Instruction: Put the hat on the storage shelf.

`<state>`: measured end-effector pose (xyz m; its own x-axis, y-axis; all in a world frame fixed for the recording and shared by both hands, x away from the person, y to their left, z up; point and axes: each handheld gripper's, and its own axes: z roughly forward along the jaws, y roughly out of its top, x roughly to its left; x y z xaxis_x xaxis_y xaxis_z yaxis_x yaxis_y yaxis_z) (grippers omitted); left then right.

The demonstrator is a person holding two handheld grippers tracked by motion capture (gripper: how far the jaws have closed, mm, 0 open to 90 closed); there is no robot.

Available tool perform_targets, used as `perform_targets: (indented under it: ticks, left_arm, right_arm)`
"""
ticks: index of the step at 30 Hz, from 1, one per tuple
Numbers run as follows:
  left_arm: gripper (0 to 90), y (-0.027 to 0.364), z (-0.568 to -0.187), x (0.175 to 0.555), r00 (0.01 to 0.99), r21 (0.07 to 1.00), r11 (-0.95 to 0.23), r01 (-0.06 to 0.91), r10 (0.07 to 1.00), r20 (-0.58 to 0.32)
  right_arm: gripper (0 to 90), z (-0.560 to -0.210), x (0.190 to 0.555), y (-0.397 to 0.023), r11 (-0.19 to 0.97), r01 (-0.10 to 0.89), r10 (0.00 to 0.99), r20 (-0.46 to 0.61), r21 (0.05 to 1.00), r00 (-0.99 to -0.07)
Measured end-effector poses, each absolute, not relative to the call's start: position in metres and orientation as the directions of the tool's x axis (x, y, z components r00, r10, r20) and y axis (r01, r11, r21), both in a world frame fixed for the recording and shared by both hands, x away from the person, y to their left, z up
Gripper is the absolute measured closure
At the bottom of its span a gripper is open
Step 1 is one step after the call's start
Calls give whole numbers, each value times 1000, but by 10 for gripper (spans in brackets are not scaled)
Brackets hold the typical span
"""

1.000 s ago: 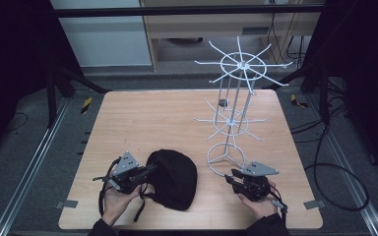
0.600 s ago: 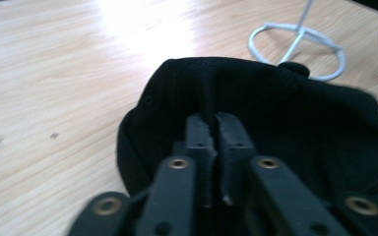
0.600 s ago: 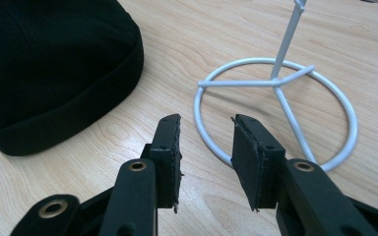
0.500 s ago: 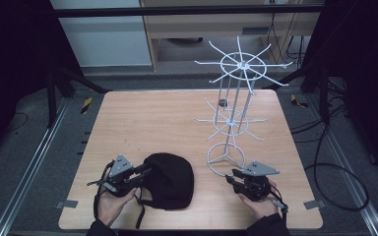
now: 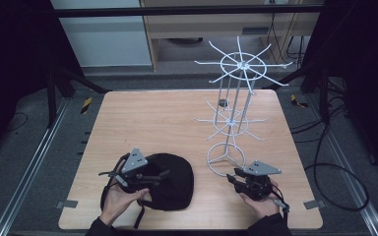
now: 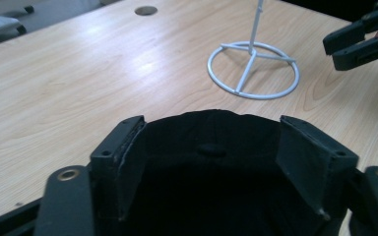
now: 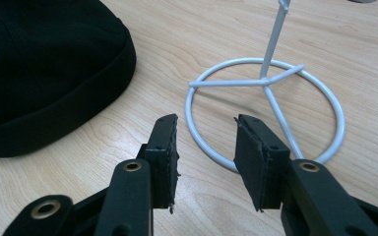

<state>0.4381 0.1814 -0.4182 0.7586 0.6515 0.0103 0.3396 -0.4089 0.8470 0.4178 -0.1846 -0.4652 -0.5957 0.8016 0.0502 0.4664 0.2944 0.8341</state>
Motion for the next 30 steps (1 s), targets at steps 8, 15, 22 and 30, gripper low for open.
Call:
perform_targets:
  ticks: [8, 15, 22, 30]
  left_arm:
    - [275, 179, -434, 442, 791, 810, -465, 357, 612, 2]
    - [341, 176, -448, 445, 796, 774, -496, 393, 606, -16]
    - [504, 172, -467, 450, 773, 702, -520, 487, 631, -69]
    - [661, 166, -478, 452, 760, 664, -547, 511, 648, -51]
  right_arm:
    - [585, -466, 419, -186, 297, 470, 802, 49, 831, -595]
    - [574, -467, 419, -185, 304, 469, 801, 43, 829, -597]
    - [573, -467, 419, -184, 305, 469, 799, 45, 829, -600]
    - [573, -466, 419, -183, 306, 469, 799, 44, 828, -600]
